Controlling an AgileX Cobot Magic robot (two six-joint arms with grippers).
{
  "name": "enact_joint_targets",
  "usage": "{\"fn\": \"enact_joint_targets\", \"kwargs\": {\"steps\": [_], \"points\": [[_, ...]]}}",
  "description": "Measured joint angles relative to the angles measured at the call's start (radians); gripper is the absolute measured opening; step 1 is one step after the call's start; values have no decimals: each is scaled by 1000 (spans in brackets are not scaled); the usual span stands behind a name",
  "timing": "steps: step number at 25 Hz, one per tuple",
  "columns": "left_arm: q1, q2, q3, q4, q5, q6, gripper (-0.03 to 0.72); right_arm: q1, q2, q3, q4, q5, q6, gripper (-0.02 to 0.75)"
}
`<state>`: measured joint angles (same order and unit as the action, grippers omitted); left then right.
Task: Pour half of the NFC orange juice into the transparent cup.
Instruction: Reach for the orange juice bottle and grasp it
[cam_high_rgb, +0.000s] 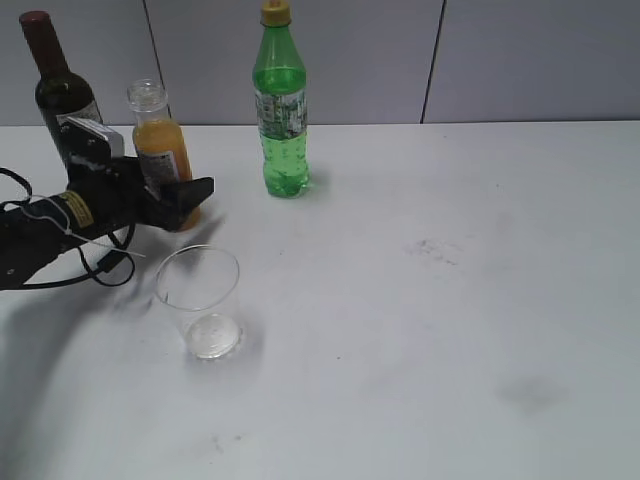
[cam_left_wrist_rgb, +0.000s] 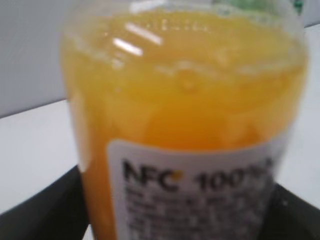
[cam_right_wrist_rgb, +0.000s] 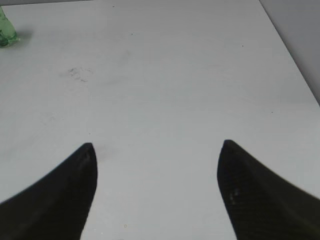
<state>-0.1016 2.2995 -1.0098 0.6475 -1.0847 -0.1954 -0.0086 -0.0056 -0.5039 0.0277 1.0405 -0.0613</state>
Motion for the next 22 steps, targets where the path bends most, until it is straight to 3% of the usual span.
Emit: {"fn": "enact_joint_targets", "kwargs": {"steps": [8, 14, 18, 22], "points": [[-20, 29, -62, -23, 4, -12, 643, 0, 0, 0, 0, 0, 0, 573], [-20, 30, -63, -23, 4, -11, 468, 0, 0, 0, 0, 0, 0, 573], [-19, 31, -53, -28, -5, -11, 471, 0, 0, 0, 0, 0, 0, 573], [-8, -15, 38, -79, -21, -10, 471, 0, 0, 0, 0, 0, 0, 573]]}}
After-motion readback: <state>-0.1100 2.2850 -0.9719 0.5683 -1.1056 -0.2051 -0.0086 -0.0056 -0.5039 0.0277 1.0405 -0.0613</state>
